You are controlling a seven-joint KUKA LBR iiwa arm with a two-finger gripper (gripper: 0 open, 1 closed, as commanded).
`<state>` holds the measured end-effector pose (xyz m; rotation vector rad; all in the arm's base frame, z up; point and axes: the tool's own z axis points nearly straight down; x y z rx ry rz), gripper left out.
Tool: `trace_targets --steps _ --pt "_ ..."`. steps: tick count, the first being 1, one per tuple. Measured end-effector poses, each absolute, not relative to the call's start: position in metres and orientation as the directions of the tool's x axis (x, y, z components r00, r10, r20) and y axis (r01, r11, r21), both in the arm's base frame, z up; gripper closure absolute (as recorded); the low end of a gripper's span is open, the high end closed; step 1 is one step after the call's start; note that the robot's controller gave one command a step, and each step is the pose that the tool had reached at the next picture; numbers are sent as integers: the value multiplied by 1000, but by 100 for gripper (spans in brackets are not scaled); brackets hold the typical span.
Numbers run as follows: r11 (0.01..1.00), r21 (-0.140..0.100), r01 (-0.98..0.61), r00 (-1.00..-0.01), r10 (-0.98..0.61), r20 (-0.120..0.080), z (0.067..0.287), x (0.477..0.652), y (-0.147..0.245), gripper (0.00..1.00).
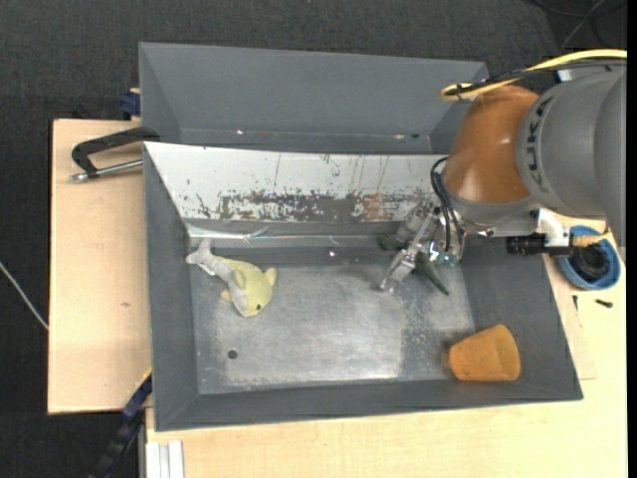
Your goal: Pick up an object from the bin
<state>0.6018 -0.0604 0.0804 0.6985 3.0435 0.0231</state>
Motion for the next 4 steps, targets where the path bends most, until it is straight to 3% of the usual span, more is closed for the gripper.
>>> trace_targets --steps 1,2,3,4 --pt "898 16 439 -898 439 -32 83 604 -65 100" --pt "998 0 68 -998 68 -13 227 570 -66 100" --pt "998 1 68 -998 68 -7 223 569 -66 0" --pt "980 2 200 -980 200 -6 69 584 -70 0"
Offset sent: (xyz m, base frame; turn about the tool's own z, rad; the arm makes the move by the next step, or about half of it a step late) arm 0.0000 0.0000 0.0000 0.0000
